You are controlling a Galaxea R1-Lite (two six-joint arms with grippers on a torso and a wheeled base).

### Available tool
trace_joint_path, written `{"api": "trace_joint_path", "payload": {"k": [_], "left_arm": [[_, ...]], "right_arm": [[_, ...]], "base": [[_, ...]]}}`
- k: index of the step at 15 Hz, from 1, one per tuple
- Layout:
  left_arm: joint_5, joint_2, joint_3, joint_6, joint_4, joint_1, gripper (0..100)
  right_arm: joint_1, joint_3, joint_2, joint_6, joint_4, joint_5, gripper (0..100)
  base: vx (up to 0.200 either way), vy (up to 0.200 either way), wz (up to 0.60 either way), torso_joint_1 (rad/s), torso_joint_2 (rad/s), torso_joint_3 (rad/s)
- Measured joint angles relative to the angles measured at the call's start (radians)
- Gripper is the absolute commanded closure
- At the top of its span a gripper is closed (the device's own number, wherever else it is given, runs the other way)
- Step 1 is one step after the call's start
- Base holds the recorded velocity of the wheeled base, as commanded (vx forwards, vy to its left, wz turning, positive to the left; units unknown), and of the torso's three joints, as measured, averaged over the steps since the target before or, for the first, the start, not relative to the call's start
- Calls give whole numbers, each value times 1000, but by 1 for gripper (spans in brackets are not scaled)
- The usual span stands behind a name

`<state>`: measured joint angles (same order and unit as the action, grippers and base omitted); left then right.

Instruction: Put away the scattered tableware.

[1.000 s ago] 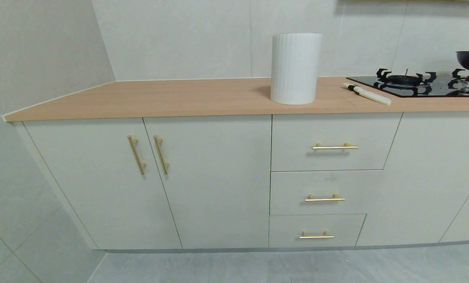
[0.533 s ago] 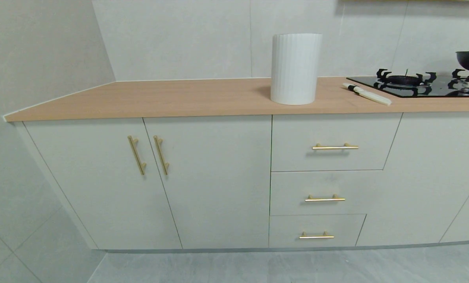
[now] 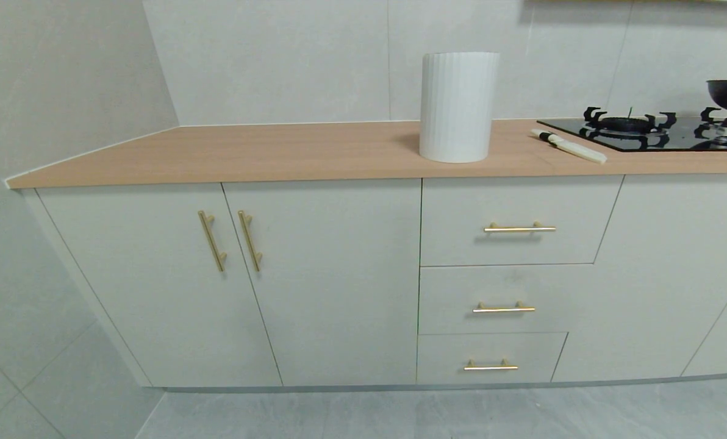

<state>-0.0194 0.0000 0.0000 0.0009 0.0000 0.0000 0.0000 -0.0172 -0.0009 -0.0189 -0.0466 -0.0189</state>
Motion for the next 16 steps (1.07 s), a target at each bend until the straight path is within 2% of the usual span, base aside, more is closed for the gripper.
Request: {"api": "trace_joint_path", "payload": {"k": [3, 15, 16], "left_arm": [[0, 0, 0, 0, 0, 0, 0], [0, 0, 0, 5, 0, 0, 0], [0, 0, 0, 4, 0, 0, 0]], "right_arm": [[0, 12, -1, 18, 41, 23, 0], [1, 17, -1, 34, 42, 34, 0], [1, 17, -1, 34, 42, 34, 0]], "base": [[0, 0, 0, 0, 0, 0], [0, 0, 0, 0, 0, 0], [200, 0, 0, -2, 2, -2]]}}
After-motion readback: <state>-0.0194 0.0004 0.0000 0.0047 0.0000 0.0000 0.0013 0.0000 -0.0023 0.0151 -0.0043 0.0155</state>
